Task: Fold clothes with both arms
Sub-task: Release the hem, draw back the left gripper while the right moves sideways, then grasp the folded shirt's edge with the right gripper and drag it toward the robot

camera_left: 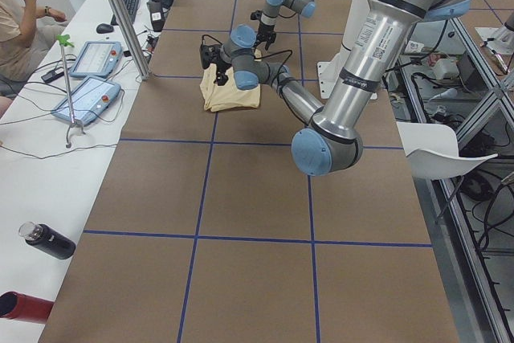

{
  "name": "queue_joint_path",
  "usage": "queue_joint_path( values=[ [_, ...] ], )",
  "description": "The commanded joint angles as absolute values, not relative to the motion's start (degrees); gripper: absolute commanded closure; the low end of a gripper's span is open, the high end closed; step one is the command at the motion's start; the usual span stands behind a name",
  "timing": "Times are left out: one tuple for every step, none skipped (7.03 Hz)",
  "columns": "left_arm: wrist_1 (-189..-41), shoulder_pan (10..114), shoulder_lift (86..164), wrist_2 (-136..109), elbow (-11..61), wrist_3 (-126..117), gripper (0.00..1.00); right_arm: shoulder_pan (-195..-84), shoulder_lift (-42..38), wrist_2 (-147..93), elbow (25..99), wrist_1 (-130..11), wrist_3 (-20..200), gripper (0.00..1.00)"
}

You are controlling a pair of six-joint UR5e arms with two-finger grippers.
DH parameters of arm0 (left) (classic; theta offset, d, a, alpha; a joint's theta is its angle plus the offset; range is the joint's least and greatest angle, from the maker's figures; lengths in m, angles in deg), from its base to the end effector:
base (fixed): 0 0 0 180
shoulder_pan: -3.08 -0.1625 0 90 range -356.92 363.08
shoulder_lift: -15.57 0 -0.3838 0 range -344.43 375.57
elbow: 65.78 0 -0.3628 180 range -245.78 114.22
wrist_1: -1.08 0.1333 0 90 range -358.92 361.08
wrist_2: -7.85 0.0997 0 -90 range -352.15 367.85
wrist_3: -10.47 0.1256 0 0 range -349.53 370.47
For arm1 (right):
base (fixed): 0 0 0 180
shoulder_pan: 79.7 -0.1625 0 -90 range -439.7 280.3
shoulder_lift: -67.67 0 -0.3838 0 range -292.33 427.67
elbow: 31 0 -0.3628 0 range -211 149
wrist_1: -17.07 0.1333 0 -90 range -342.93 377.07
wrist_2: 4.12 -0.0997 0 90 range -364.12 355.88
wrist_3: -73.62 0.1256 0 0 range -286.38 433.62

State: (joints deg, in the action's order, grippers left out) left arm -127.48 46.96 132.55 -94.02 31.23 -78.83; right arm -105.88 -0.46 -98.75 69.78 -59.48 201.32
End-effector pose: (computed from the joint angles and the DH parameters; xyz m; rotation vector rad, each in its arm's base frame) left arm 0.3739 -0.5087 0.2435 0.3171 1.2505 -0.5170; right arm -0.4911 -0.3787 0.3379 -0.1642 -0.8304 1.0188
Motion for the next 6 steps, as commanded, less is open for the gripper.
queue_joint_path(
  values=[
    [-127.33, 45.10, 132.46, -91.03, 31.08, -78.66, 0.01, -106.59, 0.34, -97.73, 69.46, -59.48, 201.41, 0.31],
    [-127.41, 45.01, 131.77, -90.94, 31.08, -78.66, 0.01, -107.55, 1.30, -97.73, 69.46, -59.57, 201.41, 0.34],
    [-127.41, 45.01, 131.76, -90.94, 31.17, -78.66, 0.01, -107.56, 1.31, -97.73, 69.29, -59.66, 201.50, 0.35],
    [-127.41, 45.01, 131.67, -90.94, 31.17, -78.66, 0.01, -107.39, 1.14, -97.64, 69.20, -59.66, 201.41, 0.35],
    [-127.41, 45.01, 131.58, -90.94, 31.25, -78.66, 0.01, -107.39, 1.05, -97.64, 68.85, -59.57, 201.33, 0.35],
    [-127.41, 45.01, 131.50, -90.94, 31.25, -78.66, 0.01, -107.13, 1.05, -97.64, 68.76, -59.57, 201.33, 0.35]
  ],
)
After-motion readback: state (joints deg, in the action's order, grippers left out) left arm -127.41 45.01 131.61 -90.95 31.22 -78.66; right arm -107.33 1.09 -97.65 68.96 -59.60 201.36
